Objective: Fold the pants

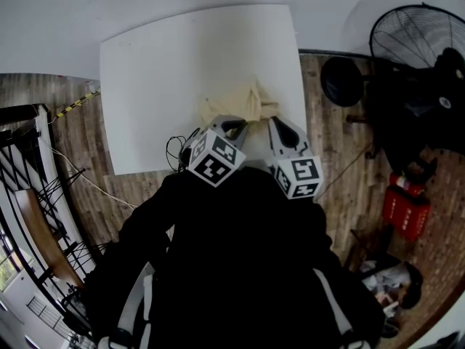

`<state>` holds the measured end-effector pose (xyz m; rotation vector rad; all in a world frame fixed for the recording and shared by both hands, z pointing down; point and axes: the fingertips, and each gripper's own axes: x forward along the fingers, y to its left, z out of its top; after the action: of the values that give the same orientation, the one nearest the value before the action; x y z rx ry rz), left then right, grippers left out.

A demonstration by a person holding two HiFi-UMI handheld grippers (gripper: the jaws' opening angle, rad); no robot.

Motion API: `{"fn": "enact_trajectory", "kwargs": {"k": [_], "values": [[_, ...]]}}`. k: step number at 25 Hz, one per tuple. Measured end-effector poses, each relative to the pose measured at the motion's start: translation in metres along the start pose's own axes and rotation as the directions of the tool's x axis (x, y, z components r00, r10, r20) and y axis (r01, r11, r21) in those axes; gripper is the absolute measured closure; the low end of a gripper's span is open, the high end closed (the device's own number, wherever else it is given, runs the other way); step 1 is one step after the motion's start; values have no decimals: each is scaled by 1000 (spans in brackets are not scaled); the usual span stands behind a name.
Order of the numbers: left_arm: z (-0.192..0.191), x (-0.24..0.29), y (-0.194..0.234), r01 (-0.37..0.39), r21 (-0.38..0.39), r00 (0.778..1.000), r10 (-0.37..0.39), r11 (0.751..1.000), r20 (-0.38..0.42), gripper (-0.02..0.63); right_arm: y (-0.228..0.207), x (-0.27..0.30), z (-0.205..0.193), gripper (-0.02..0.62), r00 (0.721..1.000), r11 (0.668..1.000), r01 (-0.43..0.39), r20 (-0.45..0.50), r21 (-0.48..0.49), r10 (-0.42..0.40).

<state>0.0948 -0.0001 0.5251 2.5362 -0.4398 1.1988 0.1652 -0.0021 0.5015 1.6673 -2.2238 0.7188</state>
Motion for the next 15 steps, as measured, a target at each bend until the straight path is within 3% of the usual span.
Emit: {"fn": "enact_trajectory", "kwargs": {"k": [15], "values": [[-59,68,-32,-9,-19,995,6,1000,-104,589,-4,-11,-12,591,1000,1000,5,-19,-10,-5]]}}
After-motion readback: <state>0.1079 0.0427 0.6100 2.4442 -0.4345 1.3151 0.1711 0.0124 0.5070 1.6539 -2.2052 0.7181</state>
